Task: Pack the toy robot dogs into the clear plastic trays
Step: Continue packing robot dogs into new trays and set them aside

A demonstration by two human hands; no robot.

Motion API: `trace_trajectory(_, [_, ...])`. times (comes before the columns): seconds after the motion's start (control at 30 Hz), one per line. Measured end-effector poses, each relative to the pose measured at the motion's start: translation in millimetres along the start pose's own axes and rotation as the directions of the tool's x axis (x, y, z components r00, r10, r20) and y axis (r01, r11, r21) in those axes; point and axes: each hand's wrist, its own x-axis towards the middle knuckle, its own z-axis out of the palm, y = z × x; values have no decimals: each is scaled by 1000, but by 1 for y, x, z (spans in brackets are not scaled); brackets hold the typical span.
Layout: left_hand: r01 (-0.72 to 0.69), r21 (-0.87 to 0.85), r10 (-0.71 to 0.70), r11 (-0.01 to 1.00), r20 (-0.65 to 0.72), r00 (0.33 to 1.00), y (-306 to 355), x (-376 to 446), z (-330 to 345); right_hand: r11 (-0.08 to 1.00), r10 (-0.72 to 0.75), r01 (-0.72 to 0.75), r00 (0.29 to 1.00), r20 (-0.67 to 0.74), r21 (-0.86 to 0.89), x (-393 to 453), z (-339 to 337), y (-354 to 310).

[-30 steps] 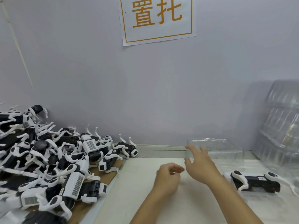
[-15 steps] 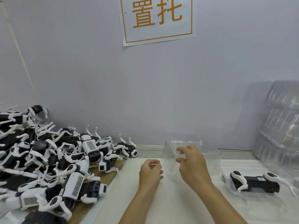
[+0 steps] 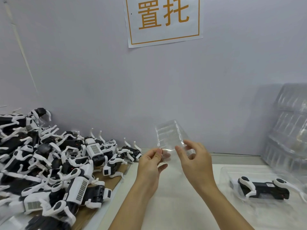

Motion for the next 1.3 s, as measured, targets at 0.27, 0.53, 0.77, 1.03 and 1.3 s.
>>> trace_trajectory(0.27, [5, -69, -1, 998, 54, 999, 0, -4, 1, 985, 108, -108, 994, 10, 132, 6, -1, 5])
trace_trajectory(0.53, [-59, 80, 58, 995, 9, 998, -4, -5, 2, 983, 116, -113, 993, -14, 147, 8, -6, 9])
trace_trajectory(0.77, [-109, 190, 129, 976, -97, 987, -9, -1, 2, 988, 98, -91, 994, -50, 124, 10, -11, 9])
trace_trajectory(1.03, [76, -192, -152, 979, -422, 894, -15, 20, -29, 962, 191, -86, 890, -414, 258, 33, -49, 11])
trace_trajectory(1.3, [180, -22, -165, 983, -522, 837, -31, 16, -37, 953, 140, 33, 833, -536, 301, 32, -55, 5])
